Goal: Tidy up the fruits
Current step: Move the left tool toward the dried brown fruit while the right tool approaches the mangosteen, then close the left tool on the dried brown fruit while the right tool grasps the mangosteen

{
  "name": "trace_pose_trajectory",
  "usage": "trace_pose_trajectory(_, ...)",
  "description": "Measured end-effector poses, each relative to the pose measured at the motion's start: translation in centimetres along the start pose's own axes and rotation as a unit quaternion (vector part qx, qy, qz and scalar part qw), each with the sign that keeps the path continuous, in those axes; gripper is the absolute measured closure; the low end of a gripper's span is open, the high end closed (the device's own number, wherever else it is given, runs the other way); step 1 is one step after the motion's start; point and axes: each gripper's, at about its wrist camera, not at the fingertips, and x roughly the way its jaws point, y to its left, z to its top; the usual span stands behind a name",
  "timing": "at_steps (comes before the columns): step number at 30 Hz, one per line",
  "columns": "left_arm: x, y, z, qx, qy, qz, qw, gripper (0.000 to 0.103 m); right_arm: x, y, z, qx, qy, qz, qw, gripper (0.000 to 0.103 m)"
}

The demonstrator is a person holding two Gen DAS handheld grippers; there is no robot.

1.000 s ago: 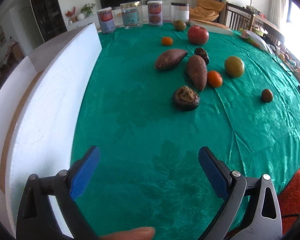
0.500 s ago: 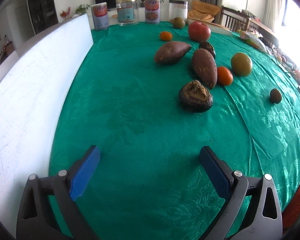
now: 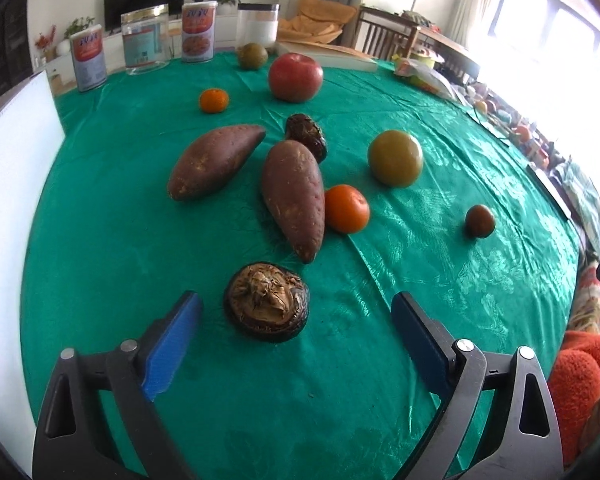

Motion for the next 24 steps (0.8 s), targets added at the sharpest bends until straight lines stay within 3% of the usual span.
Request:
trace_pose_trajectory(1, 0.0, 0.0, -0.2, 0.004, -0.003, 0.001, 1.0000, 0.023, 0.1, -0.1, 0.0, 0.001, 0.002, 0.001, 1.000, 0.000)
trace_pose_trajectory(2, 0.0, 0.1, -0.3, 0.009, -0.001, 0.009, 0.9999, 0.049, 0.2, -0.1, 0.0, 0.002, 0.004, 0.001, 1.000, 0.000)
trace_pose_trajectory(3, 0.2, 0.2, -0.4, 0.010, 0.004, 0.006, 0.9999, 0.058, 0.2, -0.1, 0.0, 0.003, 0.005, 0.001, 1.000, 0.000)
trace_pose_trajectory(8, -0.8, 0.9, -0.9, -0.009, -0.017, 0.003, 0.9998, 0.059, 0.8, 0.1, 0.2, -0.002, 0.023, 0.010, 1.000, 0.000)
trace_pose_trajectory(11, -2.1, 1.6, -1.4, -0.027, -0.027, 0.001, 0.9993, 0.059, 2.9, 2.2, 2.2, -0.036, 0.058, 0.083, 0.994, 0.000)
trace_pose_trajectory(14, -3.5, 2.2, -1.8, -0.043, -0.031, -0.001, 0.9986, 0.059, 6.4, 6.6, 6.1, -0.084, 0.115, 0.159, 0.977, 0.001)
trace_pose_trajectory(16, -4.4, 2.6, -2.0, -0.056, -0.030, -0.001, 0.9980, 0.059, 9.8, 9.9, 8.7, -0.105, 0.149, 0.179, 0.967, 0.025)
trace_pose_trajectory(17, -4.9, 2.9, -2.2, -0.063, -0.030, -0.001, 0.9976, 0.059, 11.6, 11.2, 9.8, -0.111, 0.166, 0.181, 0.963, 0.045)
trace_pose_trajectory(20, -6.6, 3.7, -2.6, -0.084, -0.029, -0.007, 0.9960, 0.059, 17.5, 14.6, 11.4, -0.121, 0.228, 0.179, 0.949, 0.047)
trace_pose_trajectory(24, -9.0, 4.7, -3.1, -0.094, -0.039, 0.003, 0.9948, 0.059, 22.1, 17.6, 11.4, -0.135, 0.277, 0.169, 0.936, 0.047)
